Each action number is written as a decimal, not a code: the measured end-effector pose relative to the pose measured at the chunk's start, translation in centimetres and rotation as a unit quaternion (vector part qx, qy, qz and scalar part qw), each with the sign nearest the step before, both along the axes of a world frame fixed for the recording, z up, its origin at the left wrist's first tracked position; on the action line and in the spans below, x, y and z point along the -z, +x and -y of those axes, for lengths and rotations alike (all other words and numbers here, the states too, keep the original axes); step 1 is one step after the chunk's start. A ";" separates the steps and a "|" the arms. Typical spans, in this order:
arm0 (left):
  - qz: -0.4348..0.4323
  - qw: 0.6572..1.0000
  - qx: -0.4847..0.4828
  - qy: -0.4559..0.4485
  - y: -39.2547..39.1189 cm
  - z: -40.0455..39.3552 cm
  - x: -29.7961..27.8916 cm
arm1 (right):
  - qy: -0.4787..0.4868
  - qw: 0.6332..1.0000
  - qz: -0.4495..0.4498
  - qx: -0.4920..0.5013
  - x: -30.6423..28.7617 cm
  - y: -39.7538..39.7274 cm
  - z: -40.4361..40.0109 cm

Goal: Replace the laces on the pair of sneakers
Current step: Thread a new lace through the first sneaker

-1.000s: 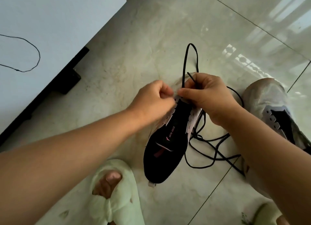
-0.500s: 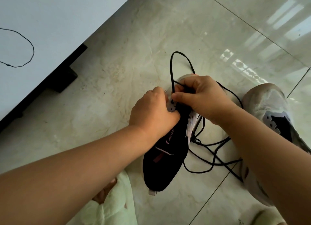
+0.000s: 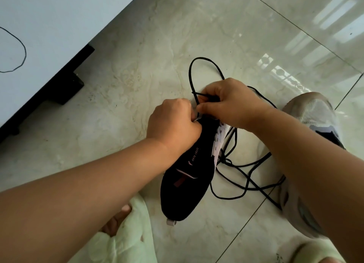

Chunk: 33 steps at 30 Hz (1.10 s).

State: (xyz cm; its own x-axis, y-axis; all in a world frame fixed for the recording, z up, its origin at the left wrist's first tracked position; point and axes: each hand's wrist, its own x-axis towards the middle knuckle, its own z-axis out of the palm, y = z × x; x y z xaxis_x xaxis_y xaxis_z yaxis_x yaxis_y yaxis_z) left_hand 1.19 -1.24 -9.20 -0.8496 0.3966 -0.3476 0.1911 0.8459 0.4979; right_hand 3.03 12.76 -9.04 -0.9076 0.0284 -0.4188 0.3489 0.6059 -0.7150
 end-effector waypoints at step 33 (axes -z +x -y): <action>-0.093 0.988 -0.018 0.125 0.3 0.2 1.0 | 0.069 0.993 -0.087 -0.035 -0.1 1.4 -0.1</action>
State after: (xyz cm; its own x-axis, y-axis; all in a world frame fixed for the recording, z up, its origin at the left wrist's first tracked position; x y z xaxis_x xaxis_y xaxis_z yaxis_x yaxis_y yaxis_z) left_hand 1.54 -1.46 -10.21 -0.9049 0.4181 -0.0795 0.2704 0.7091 0.6512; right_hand 4.41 12.89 -8.97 -0.9678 0.0085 -0.2517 0.1805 0.7204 -0.6696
